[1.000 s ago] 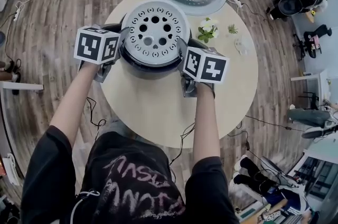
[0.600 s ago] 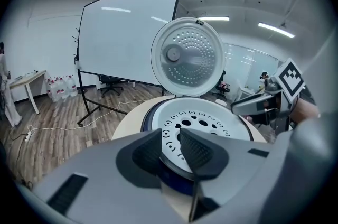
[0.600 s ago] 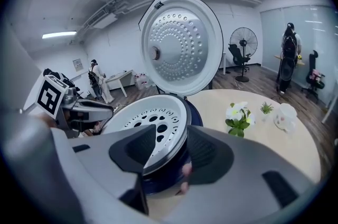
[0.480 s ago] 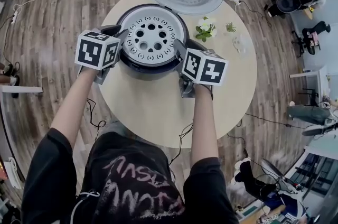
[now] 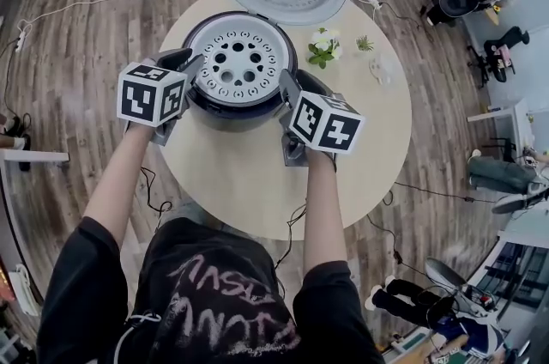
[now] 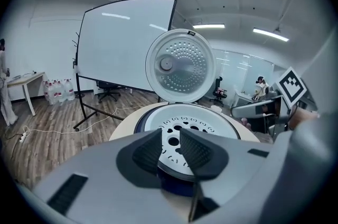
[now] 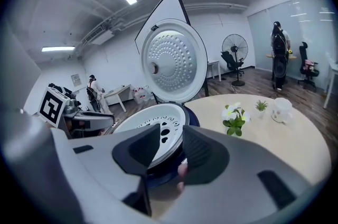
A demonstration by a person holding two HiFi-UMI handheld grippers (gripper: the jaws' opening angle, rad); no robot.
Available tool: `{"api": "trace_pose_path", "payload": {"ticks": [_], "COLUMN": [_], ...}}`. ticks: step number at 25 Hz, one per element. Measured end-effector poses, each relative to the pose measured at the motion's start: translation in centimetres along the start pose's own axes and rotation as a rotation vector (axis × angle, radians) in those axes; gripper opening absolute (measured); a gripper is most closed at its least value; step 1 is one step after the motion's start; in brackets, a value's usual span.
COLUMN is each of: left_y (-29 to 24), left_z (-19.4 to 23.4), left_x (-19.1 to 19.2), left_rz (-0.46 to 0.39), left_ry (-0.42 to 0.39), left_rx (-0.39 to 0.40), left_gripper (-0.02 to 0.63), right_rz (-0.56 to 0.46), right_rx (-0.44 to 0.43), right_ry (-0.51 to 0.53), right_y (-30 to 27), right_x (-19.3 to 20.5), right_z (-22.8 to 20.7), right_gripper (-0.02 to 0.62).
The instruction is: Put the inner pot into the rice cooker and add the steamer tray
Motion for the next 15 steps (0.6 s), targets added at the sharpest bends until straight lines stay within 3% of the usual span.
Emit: {"api": "trace_pose_path", "payload": {"ticks": [7, 15], "left_y": [1.2, 2.5], "left_z": [-1.4, -2.9], "left_x": [0.0, 0.0], "left_rz": [-0.041, -0.102], "left_ry": [0.022, 0.041], "left_rx": [0.012, 0.016], "left_gripper": [0.085, 0.011], "right_rz": [-0.039, -0.138], "right_rx": [-0.004, 0.026], "right_ry": [-0.032, -0.069], "right_y": [2.3, 5.9], "right_x": [0.9, 1.3], "right_z": [-0.1, -0.9], "right_gripper": [0.101, 0.006]}}
Point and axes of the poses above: the fingertips, and each gripper's own axes: y backward along the fingers, z to its left, x out of its underside, the point moved 7 cm from there along y, backward along the fingers, and after that the axes turned 15 degrees about -y, right-handed, at the moved point
